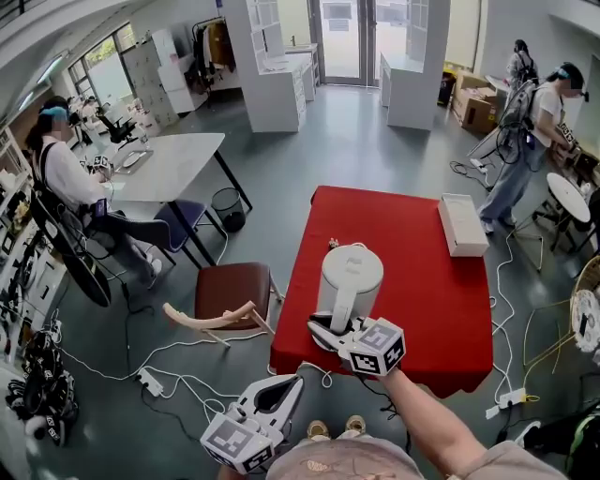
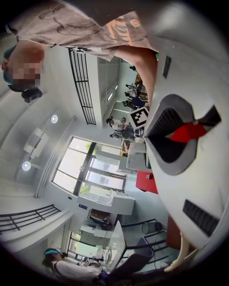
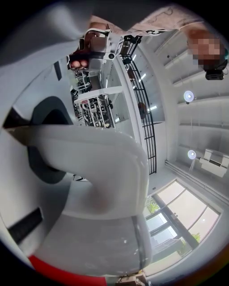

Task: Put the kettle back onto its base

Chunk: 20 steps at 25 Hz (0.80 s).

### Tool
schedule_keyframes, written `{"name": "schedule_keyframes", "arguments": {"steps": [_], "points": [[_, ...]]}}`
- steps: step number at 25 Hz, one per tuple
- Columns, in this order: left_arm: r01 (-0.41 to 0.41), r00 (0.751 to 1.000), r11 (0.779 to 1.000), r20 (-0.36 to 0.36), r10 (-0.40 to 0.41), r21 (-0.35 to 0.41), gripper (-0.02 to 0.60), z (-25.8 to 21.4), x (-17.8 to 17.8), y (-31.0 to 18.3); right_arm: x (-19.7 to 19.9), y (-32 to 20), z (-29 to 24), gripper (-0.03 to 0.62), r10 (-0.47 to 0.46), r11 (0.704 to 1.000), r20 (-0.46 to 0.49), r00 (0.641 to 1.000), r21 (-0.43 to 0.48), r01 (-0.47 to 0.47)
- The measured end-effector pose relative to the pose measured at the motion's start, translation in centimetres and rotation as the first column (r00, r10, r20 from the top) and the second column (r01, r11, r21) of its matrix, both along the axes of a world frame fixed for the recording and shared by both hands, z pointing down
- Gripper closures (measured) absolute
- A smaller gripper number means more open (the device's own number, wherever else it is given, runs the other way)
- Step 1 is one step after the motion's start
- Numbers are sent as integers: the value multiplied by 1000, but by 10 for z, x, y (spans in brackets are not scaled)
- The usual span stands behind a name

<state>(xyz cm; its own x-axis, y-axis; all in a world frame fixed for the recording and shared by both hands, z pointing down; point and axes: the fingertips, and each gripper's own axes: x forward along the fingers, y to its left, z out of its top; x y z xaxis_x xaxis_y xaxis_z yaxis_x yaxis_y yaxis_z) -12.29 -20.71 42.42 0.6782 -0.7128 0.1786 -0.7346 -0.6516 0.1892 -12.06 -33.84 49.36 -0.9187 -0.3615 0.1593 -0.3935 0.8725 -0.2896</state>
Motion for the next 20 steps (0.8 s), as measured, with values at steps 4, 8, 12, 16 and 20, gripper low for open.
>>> {"name": "schedule_keyframes", "arguments": {"steps": [4, 8, 12, 16, 20], "points": [[2, 1000, 1000, 8, -2, -19, 583, 6, -3, 1, -6, -1, 3, 530, -4, 1000, 0, 1000, 12, 5], [-1, 1000, 1000, 6, 1, -26, 583, 7, 1, -1, -13, 4, 5, 530, -13, 999, -25, 1000, 44, 14], [-4, 1000, 999, 9, 5, -32, 583, 9, 1, -2, -21, 18, 8, 530, -32, 997, -44, 999, 70, 35], [-1, 1000, 999, 9, 1, -34, 583, 14, 0, -1, -26, 35, 16, 530, -48, 992, -79, 996, 115, 57], [1, 1000, 999, 8, -1, -46, 583, 14, 3, 1, -28, 45, 23, 530, -56, 989, -106, 993, 132, 70]]}}
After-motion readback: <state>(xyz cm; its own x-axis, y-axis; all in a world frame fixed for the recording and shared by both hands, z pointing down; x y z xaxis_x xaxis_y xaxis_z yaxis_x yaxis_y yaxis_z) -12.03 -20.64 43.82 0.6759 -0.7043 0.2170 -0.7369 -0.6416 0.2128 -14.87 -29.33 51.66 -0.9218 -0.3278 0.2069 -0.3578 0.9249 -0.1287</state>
